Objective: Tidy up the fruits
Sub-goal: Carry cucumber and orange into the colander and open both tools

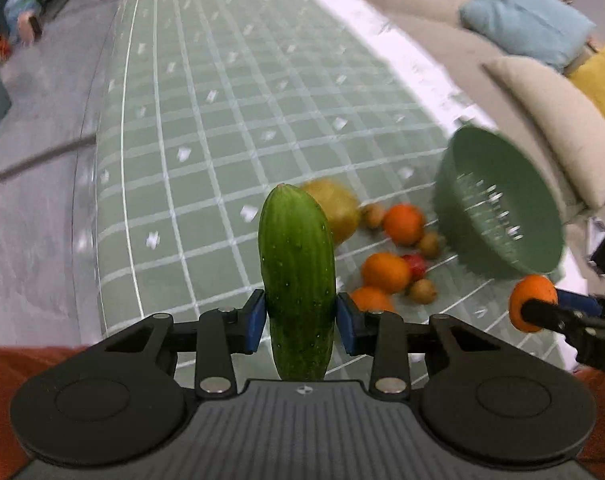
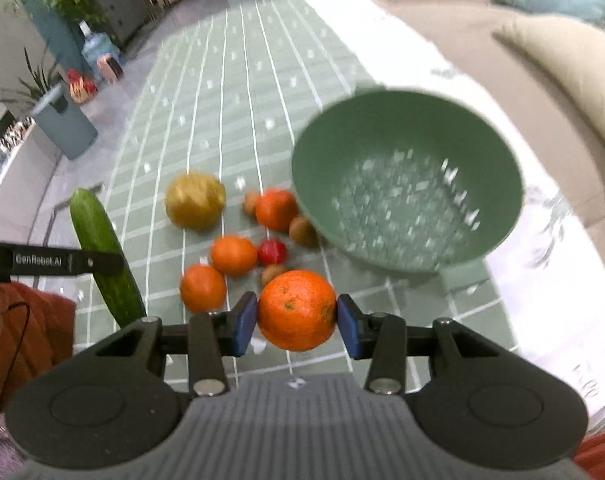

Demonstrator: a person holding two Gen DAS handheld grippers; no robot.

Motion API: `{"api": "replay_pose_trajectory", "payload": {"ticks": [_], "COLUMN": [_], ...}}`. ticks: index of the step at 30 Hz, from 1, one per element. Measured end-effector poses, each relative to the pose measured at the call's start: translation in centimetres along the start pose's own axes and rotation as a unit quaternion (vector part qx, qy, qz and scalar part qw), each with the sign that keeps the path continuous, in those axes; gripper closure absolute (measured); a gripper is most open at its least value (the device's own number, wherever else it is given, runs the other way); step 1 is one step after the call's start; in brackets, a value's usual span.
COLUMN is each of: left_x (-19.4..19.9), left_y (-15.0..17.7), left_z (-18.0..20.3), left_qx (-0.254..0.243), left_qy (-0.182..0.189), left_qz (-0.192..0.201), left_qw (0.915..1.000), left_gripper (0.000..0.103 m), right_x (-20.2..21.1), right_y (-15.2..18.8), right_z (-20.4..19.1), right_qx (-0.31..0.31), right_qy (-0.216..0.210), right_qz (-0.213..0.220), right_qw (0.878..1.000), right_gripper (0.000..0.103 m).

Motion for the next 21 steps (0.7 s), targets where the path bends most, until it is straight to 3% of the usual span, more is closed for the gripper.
{"api": "replay_pose_trajectory", "payload": {"ticks": [5,11,16,21], "left_x": [3.2,4.3,1.2,-3.0], "left_y": [-4.0,-8.9,-11.1,-11.5], "left_z": [4.6,12.5,18.0,20.4], "left_qx": [-0.047,-0.108,-0.126,-0.140], "left_qy": [0.037,0.099,0.144,0.141], "left_qz": [0.049,0.085,0.060,0.028], "left_qw": [0.9970,0.9855,0.9798,0.9796], "left_gripper": [0.061,0.061,0.061,0.061], "right_x": [3.4,4.8,3.4,0.9], "right_y": [-2.9,-6.6,-8.2,-8.4], "right_z": [0.8,4.0,7.1,9.2], "right_qx": [0.019,0.039,0.057,0.078], "right_qy": [-0.003,0.030,0.057,0.059], "right_qz": [0.046,0.067,0.048,0.024], "right_qw": [0.999,0.997,0.996,0.995], "right_gripper": [0.063,0.063,0.063,0.063]}}
Point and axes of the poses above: each gripper's, at about its wrist camera, not at the fingertips, and x roughly against the way its jaws point, z to its right, y to its underside, the point moved 9 cm from there along -x, roughly the way its jaws point, and after that the axes turned 5 degrees about -x, right-handed, at the moved point
